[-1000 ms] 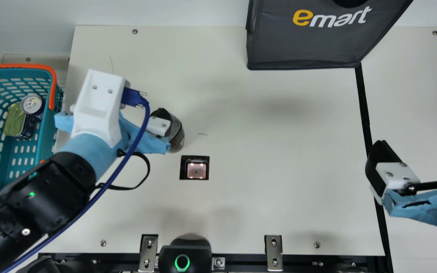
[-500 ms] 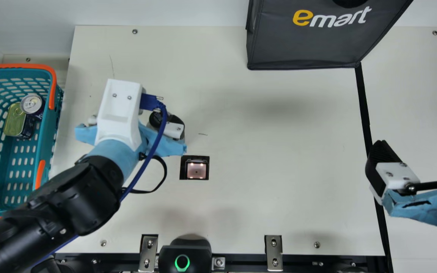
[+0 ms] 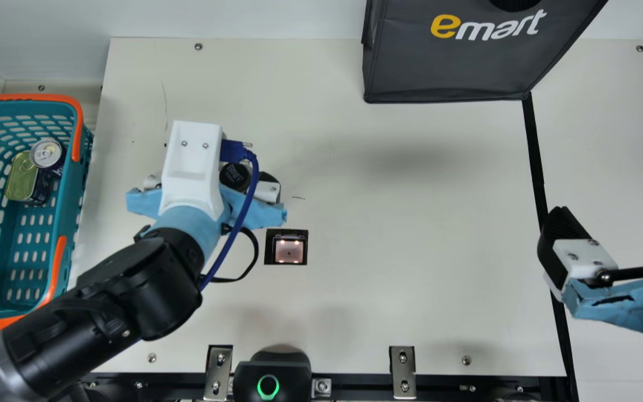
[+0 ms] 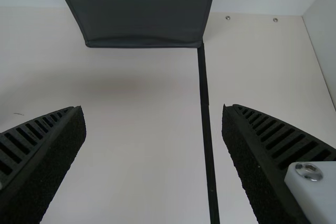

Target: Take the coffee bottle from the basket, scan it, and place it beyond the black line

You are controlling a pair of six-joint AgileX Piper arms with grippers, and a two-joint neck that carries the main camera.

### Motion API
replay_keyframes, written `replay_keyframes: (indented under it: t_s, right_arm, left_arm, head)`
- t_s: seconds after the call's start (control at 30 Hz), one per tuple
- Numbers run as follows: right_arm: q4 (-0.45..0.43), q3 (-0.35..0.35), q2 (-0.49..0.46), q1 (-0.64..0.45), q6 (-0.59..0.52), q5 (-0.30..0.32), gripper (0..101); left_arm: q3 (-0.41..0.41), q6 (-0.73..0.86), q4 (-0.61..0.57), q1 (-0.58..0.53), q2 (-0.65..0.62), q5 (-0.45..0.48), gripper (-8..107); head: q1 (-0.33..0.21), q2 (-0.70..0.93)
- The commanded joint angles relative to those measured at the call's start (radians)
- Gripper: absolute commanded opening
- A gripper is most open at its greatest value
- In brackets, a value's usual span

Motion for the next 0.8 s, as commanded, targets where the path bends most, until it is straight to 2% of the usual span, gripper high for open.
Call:
replay_keyframes:
  t_s: [0.0, 0.77]
  right_arm:
    - [0.0, 0.0, 0.0, 0.0, 0.0, 0.0, 91]
    - [0.0, 0.0, 0.0, 0.0, 0.0, 0.0, 91]
  left_arm:
    - [0.001, -0.013, 0.004, -0.001, 0.005, 0.001, 90]
    - [0.032, -0.15, 0.059, -0.019, 0.058, -0.046, 90]
  head:
    - [-0.026, 0.0]
    - [-0.026, 0.0]
